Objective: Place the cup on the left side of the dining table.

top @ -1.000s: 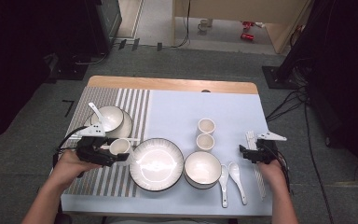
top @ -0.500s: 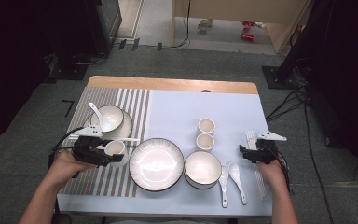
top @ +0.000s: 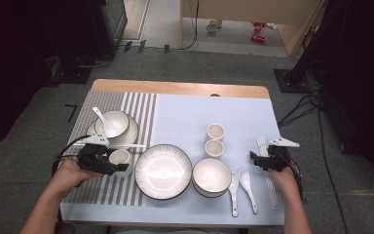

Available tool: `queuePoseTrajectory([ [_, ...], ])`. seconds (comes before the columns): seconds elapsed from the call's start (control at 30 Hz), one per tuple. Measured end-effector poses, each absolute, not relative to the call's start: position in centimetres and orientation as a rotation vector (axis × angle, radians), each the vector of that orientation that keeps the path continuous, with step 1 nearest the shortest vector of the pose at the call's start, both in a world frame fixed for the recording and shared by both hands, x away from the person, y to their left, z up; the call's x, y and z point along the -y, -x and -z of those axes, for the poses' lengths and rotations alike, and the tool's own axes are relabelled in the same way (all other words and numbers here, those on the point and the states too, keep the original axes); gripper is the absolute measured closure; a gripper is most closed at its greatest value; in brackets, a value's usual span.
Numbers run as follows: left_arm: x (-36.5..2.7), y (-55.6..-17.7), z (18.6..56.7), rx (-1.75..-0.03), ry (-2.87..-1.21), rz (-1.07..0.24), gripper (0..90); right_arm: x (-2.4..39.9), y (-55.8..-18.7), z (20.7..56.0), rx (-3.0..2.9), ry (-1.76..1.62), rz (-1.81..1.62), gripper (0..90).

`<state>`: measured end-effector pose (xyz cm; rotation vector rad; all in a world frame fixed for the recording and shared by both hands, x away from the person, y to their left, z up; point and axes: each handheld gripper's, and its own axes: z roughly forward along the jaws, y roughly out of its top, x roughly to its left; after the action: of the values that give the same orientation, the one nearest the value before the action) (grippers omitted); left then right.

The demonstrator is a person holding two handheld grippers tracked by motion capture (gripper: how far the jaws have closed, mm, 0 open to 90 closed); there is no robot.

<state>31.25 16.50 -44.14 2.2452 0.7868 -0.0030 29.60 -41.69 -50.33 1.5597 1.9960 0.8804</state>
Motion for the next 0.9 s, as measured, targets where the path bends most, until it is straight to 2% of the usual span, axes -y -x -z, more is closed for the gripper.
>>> queuePoseTrajectory([
  [0.53,-16.45,-31.00,44.56,-0.747,-2.280,-0.023,27.5,41.68,-29.59,50.33,-1.996,-1.561,-0.880,14.5],
  [0.9,-16.03,-30.86,44.51,-0.727,-2.293,0.021,23.9,41.68,-29.59,50.33,-1.996,-1.560,-0.880,14.5],
])
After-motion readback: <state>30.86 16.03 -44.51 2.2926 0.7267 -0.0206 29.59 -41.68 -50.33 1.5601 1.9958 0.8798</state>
